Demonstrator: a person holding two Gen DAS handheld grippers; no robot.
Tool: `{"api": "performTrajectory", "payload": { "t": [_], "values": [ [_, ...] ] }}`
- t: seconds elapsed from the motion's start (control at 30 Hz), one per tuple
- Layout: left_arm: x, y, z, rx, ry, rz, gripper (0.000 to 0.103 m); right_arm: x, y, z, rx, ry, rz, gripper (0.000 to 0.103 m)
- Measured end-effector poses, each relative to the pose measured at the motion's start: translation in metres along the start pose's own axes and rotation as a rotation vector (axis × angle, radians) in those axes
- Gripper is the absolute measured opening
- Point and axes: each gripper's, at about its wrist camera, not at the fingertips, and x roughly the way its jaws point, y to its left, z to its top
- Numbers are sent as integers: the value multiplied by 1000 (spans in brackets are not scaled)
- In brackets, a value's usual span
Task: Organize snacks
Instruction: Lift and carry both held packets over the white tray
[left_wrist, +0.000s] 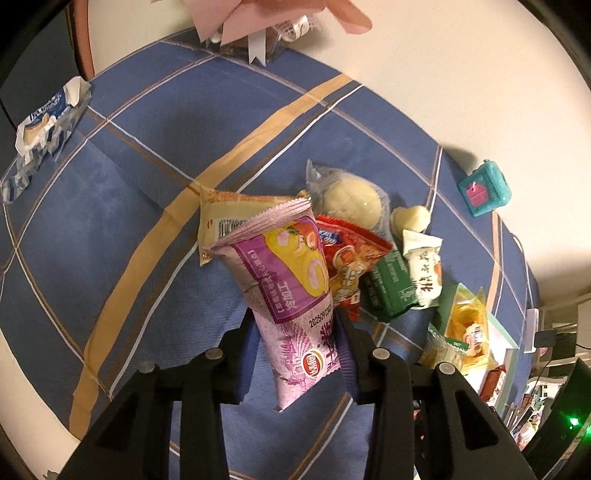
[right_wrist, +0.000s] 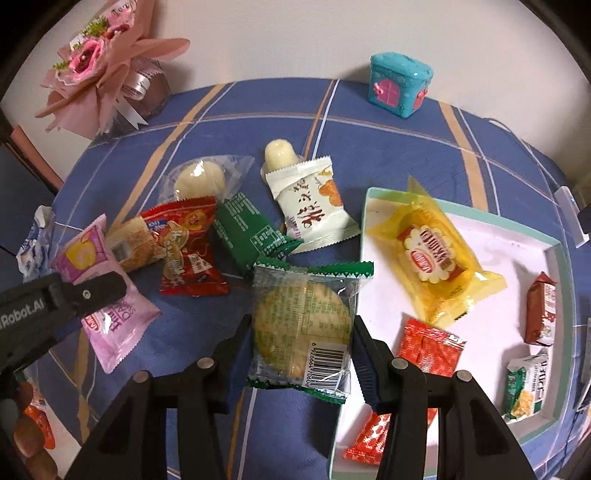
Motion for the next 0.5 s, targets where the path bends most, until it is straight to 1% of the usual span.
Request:
{"api": "performTrajectory", "payload": {
  "t": [0.13,0.3,0.4,0.5],
  "values": [
    [-6,-9,0,8,-19,-14,41,-14,-7,0,6,-24,-3,53],
    [-9,-21,-3,22,-20,-36,41,-24,-25,8,39,-55,-21,53],
    [-10,-32,-7,41,-21,-44,41,-26,-41,12,78,-64,-28,53],
    [-12,-46,-12,71,-23,-50,41,-33,-66,12,137,-76,-28,53]
  ]
}}
